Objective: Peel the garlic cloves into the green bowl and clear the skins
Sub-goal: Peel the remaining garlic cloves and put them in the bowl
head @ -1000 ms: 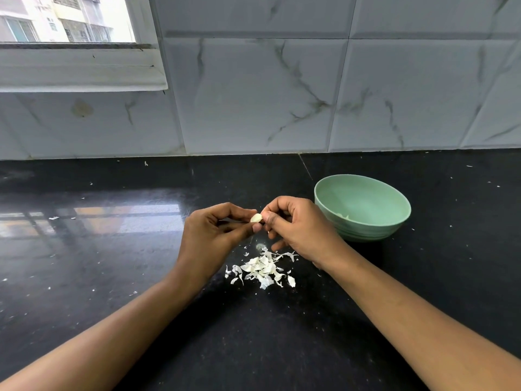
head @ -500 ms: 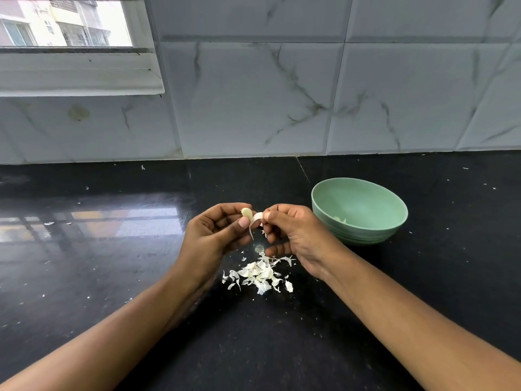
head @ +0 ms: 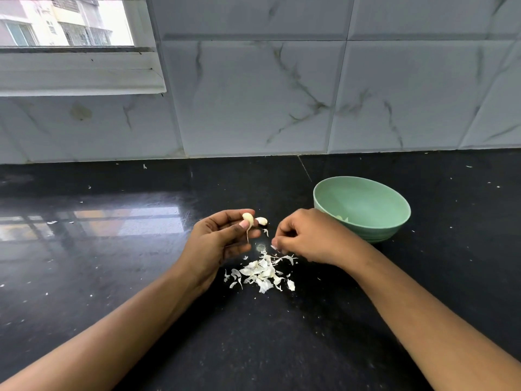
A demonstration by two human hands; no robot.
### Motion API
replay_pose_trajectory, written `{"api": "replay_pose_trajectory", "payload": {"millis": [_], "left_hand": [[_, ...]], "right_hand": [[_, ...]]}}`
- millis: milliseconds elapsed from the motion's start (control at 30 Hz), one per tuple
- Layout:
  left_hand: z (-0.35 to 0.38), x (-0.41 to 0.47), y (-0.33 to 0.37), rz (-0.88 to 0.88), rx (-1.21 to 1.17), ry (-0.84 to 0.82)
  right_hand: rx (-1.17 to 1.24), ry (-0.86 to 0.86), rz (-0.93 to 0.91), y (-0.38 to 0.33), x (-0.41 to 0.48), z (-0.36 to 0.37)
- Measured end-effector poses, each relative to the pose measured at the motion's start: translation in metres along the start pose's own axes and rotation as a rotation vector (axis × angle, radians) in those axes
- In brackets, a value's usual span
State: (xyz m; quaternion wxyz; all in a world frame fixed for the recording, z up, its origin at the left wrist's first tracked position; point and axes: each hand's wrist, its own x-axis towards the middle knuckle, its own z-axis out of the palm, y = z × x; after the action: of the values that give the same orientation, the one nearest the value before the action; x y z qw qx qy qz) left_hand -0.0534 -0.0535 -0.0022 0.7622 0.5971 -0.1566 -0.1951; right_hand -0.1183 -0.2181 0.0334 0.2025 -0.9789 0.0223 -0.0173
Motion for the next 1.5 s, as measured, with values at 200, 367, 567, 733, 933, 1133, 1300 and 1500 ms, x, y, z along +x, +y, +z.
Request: {"api": "replay_pose_trajectory", "payload": {"millis": [200, 367, 567, 733, 933, 1133, 1300, 1500], "left_hand": [[0.002, -0.003, 0.001, 0.009, 0.082, -0.009], [0.005, -0.008, 0.003, 0.023, 0.155, -0.025], [0.003, -0.007, -0.001, 0.110, 0.320, -0.052], [0.002, -0.006, -0.001, 0.121, 0.276, -0.048], [0.003, -0.008, 0.003, 0.144, 0.200, -0.051], [0.001, -0.008, 0.005, 0.152, 0.185, -0.053], [0.001, -0.008, 0.005, 0.146, 0.174, -0.063], [0.000, -0.007, 0.006, 0.148, 0.178, -0.069]], "right_hand": [[0.212, 0.152, -0.025, 0.001, 0.004, 0.003], [0.290, 0.175, -0.100, 0.003, 0.005, 0.005], [0.318, 0.306, -0.324, 0.002, 0.007, 0.009], [0.284, 0.353, -0.367, 0.004, 0.009, 0.010], [0.454, 0.316, -0.323, 0.007, 0.010, 0.006], [0.433, 0.357, -0.369, 0.005, 0.008, 0.004], [0.389, 0.385, -0.402, 0.006, 0.008, 0.004], [0.398, 0.294, -0.367, 0.005, 0.008, 0.003]]}}
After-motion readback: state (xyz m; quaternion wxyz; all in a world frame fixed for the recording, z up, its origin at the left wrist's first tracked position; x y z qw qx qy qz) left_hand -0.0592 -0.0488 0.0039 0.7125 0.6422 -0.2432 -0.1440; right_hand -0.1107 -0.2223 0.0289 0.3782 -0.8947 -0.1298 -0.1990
